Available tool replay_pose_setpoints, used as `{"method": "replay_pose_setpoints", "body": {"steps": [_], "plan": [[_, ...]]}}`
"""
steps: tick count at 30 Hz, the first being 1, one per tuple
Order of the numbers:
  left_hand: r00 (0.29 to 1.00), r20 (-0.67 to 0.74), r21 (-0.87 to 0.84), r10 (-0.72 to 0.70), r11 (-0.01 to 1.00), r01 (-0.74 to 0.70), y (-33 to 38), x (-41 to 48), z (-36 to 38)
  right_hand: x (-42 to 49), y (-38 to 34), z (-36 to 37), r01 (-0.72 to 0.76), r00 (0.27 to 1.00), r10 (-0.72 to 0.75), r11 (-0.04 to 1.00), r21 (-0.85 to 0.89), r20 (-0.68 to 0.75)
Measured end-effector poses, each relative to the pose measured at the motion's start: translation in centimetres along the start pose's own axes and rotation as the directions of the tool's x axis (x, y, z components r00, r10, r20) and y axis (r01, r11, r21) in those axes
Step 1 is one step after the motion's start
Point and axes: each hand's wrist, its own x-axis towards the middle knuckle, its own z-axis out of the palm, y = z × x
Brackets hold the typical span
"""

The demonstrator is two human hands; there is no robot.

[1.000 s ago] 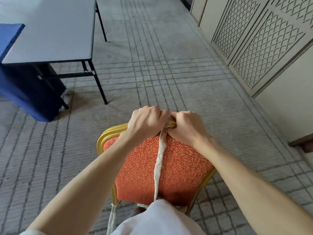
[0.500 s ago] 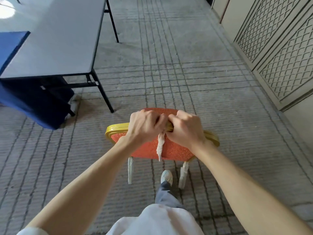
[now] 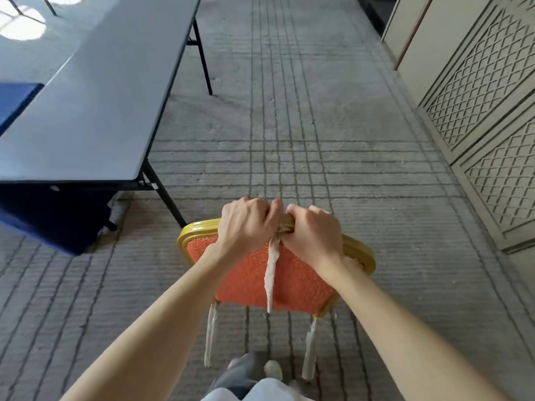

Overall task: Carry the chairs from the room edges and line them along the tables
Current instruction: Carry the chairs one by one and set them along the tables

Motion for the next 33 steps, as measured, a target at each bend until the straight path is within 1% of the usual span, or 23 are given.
{"method": "replay_pose_setpoints", "body": {"steps": [2,6,11,12,14,15,17,19,21,23,27,31,33], "plan": [[0.999,-0.029,0.002,0.018,1.0,-0.017,-0.2,4.2,0.1,4.1,1.4,0.2,0.034,0.999,-0.034,0.999,0.002,0.009],[0.997,-0.057,0.008,0.043,0.999,-0.043,-0.5,12.3,0.9,11.8,3.9,0.8,0.094,0.995,-0.094,0.995,0.012,-0.033],[0.997,-0.044,0.014,0.069,0.998,-0.068,-1.7,23.3,3.2,21.9,7.2,2.9,0.122,0.992,-0.123,0.992,-0.043,-0.025],[0.998,-0.031,0.022,0.059,0.998,-0.058,-1.9,26.4,4.0,24.8,8.3,3.6,0.113,0.994,-0.113,0.992,-0.048,-0.006],[0.998,0.004,0.008,0.058,0.998,-0.058,-2.1,31.4,5.3,29.5,10.0,4.3,0.08,0.995,-0.079,0.997,-0.005,0.065],[0.998,0.022,-0.017,0.059,0.998,-0.059,-2.1,33.2,5.8,31.2,10.6,4.4,0.061,0.992,-0.063,0.998,0.022,0.109],[0.995,0.075,-0.052,0.064,0.997,-0.061,-2.6,37.6,6.6,35.5,11.8,5.0,0.054,0.982,-0.057,0.998,0.023,0.178],[0.991,0.112,-0.067,0.072,0.996,-0.065,-3.1,41.3,7.1,39.1,12.7,5.6,0.06,0.974,-0.062,0.998,0.014,0.218],[0.989,0.124,-0.073,0.076,0.995,-0.067,-3.5,44.4,6.9,42.3,13.3,5.9,0.063,0.972,-0.069,0.997,0.032,0.226],[0.991,0.105,-0.059,0.088,0.995,-0.082,-4.0,47.9,6.1,45.9,14.0,6.0,0.1,0.98,-0.105,0.994,0.043,0.169],[0.994,0.035,-0.056,0.099,0.994,-0.097,-4.2,54.7,3.4,53.1,14.4,5.2,0.219,0.976,-0.219,0.976,0.013,-0.01],[0.995,0.013,-0.1,0.1,0.99,-0.098,-4.4,58.7,2.1,57.4,15.0,4.9,0.334,0.931,-0.334,0.942,-0.029,-0.147],[0.997,0.012,-0.113,0.076,0.991,-0.074,-4.9,61.1,2.7,59.6,16.0,5.9,0.377,0.909,-0.372,0.926,-0.008,-0.188]]}}
